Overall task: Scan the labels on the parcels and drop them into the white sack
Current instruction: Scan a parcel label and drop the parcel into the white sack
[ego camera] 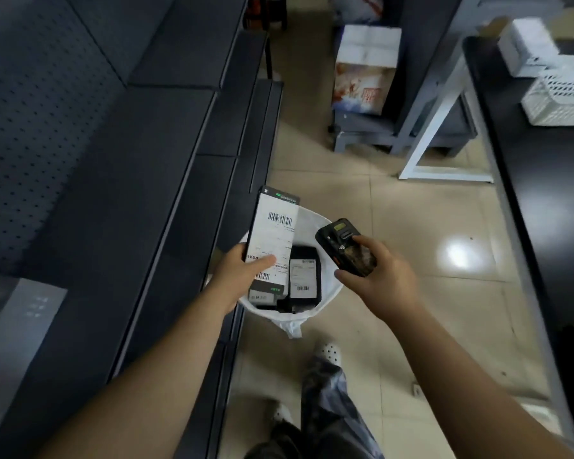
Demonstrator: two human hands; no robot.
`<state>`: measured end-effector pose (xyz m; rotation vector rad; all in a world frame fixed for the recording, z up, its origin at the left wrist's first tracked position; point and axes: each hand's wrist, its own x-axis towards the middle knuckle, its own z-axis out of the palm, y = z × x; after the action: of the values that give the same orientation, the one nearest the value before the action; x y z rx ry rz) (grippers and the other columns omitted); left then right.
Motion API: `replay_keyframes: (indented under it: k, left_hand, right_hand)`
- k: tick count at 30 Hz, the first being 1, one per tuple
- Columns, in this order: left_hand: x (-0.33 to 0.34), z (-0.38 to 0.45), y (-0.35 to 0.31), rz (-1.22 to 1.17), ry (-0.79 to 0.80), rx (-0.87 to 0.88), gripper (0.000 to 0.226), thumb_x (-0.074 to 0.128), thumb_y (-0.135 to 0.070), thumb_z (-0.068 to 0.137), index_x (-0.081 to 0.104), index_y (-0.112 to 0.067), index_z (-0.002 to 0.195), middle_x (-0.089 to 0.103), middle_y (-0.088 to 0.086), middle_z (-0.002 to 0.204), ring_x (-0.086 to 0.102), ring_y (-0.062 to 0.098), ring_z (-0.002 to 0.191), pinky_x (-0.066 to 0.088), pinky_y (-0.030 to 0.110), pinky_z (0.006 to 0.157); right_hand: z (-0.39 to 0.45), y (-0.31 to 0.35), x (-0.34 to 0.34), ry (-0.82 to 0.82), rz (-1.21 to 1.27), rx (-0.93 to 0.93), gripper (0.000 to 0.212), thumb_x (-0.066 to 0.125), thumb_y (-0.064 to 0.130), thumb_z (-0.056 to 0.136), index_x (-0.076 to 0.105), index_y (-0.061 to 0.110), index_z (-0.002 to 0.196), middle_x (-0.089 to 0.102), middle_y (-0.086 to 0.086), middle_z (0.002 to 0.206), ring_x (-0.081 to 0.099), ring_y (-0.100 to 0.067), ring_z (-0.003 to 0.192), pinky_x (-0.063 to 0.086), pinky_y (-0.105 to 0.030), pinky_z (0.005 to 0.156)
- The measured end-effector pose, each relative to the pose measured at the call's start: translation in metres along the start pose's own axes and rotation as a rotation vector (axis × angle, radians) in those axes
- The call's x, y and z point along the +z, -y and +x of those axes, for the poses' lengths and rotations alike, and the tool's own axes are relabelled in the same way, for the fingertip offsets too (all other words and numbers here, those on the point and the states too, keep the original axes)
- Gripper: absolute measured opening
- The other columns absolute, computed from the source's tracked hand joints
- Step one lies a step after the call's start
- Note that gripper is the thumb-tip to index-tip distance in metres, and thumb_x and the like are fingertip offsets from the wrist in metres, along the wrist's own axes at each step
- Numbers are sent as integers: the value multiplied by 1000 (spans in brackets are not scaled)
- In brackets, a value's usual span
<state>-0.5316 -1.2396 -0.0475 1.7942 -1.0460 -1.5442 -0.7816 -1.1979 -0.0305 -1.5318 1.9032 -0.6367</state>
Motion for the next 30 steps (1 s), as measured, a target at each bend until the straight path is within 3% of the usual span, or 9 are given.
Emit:
replay_keyframes:
  k: [3,7,14,18,19,22,28,30]
  left_hand:
    - [8,44,10,74,22,-93,34,76,-8,82,63,-24,109,73,-2,110,69,15,98,54,39,92]
    - [25,93,27,174,76,-221,43,74,-7,83,59,-19,121,69,-3,113,65,12,97,51,26,82]
    - [35,160,76,409,144,-382,57,69,-7,83,52,-14,137,64,8,128,62,25,111,52,33,90]
    - [34,177,105,612,153,-333,47,65,-10,88,53,-16,132,62,6,123,61,26,105,52,28,70]
    - [34,180,112,658,148,-311,45,64,-11,89,53,-18,132,62,7,121,61,26,104,54,31,71]
    - [36,194,138,899,177,-222,44,60,-13,91,53,-21,134,63,9,122,61,29,108,53,41,90]
    - [46,218,182,1421,358,-50,43,41,-10,99,50,-23,139,57,7,130,58,26,115,47,37,95]
    - [49,228,197,1513,415,-53,50,39,-5,97,48,-26,142,56,8,128,56,27,115,45,38,94]
  right_hand:
    - [39,-16,14,80,6,35,65,83,37,73,57,31,133,59,10,116,55,-13,97,41,-25,79]
    - [85,-44,32,154,-20,80,66,83,38,72,58,31,133,62,7,121,60,-17,106,40,-23,80]
    - [146,-77,67,262,-67,82,65,82,41,72,56,33,132,60,10,123,58,-12,107,42,-25,81]
    - [163,-81,91,317,-91,72,66,80,44,72,56,33,132,59,10,123,56,-13,109,48,-32,86]
    - [166,-82,98,330,-96,67,66,80,44,72,55,33,133,59,10,124,56,-14,111,48,-32,87]
    - [170,-87,116,341,-119,51,66,80,43,74,55,31,134,58,9,127,53,-13,114,41,-26,85]
    - [166,-96,147,290,-117,107,66,82,43,74,56,33,134,58,13,127,45,3,99,35,-11,73]
    - [162,-98,156,286,-104,115,66,82,41,74,56,32,134,58,12,127,50,0,101,37,-14,76]
